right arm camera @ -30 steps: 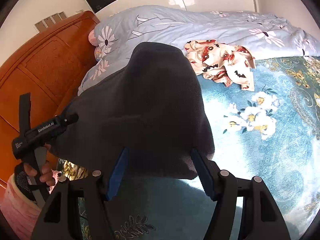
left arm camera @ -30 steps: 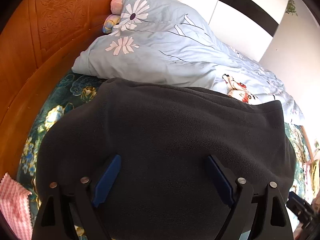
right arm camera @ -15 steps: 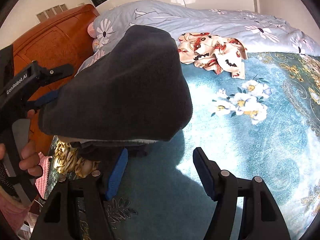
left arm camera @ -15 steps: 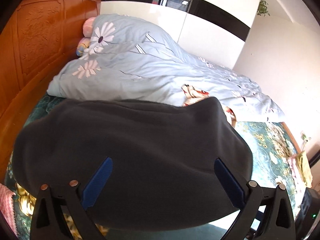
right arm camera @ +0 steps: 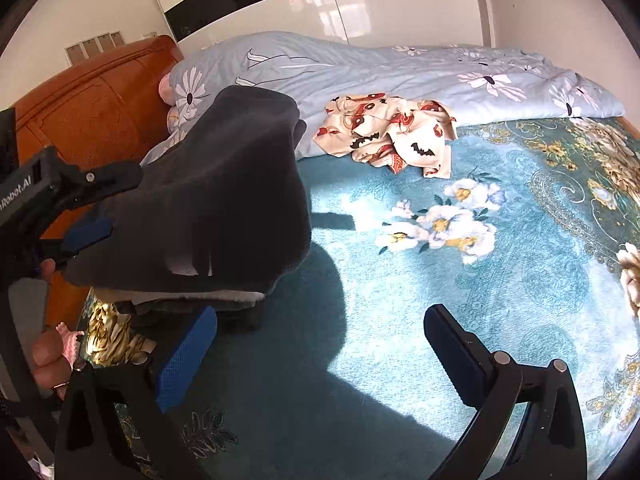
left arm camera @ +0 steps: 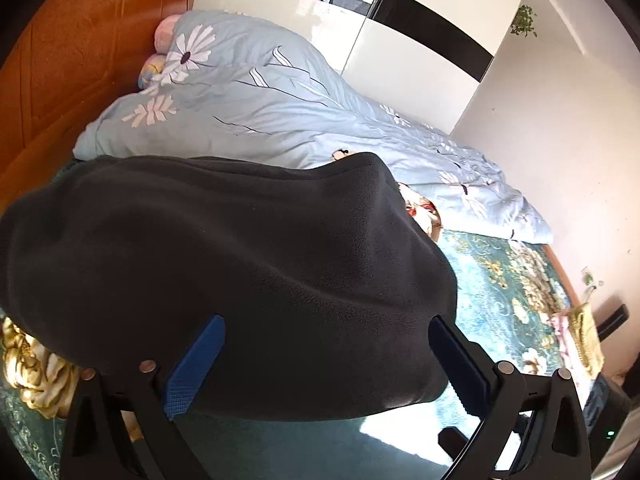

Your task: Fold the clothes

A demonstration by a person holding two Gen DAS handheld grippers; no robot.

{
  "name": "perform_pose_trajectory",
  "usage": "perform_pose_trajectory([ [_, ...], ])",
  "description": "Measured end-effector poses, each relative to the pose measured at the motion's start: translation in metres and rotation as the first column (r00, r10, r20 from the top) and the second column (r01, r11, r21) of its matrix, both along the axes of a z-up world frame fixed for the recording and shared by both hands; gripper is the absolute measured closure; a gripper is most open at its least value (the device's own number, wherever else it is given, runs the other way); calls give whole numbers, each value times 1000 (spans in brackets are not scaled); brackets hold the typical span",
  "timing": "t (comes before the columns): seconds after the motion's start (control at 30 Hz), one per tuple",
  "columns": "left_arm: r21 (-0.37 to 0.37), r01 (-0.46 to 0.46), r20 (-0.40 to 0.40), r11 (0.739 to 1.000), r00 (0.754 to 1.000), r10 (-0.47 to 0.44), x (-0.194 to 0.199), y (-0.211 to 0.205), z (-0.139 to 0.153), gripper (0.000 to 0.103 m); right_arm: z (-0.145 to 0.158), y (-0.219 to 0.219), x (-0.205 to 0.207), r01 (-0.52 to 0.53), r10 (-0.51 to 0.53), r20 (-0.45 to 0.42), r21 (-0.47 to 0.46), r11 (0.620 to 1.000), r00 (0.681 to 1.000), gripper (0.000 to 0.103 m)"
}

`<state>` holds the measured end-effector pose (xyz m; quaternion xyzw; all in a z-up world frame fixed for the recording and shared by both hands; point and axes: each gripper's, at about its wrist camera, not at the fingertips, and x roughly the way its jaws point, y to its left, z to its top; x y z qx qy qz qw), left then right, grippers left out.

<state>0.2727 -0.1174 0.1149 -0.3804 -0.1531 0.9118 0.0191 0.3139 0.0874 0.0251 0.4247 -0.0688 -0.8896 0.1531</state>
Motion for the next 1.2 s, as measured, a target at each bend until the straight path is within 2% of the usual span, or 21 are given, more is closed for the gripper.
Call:
perform_pose_trajectory([
  [0.13,-41,-50,-36,998,998,48,17,11,-8,0,2,6,2,12,-12,-31,13,1000,999,0],
  [0.3,-110,-84,53,990,995,90,21,21,-32,0,0,11,4,22,-20,-69,34,999,997,0],
  [0.47,-190,-104,61,976,991,118,24,35,-43,0,-9,18,5,6,-5,-48,19,1000,999,0],
  [0.67,-200,-149,110,968,979,173,34,44,-43,0,-10,26,5,34,-32,-83,22,999,996,0],
  [0.83,-235,-154,149,960,970,192,51,57,-49,0,-12,31,2,40,-39,-78,13,999,996,0],
  [1.0,-221,-192,203,956,950,238,51,53,-58,0,-12,29,3,24,-22,-82,15,1000,996,0],
  [1.2,-257,-219,228,941,933,279,45,55,-68,0,-13,33,4,24,-23,-85,8,1000,996,0],
])
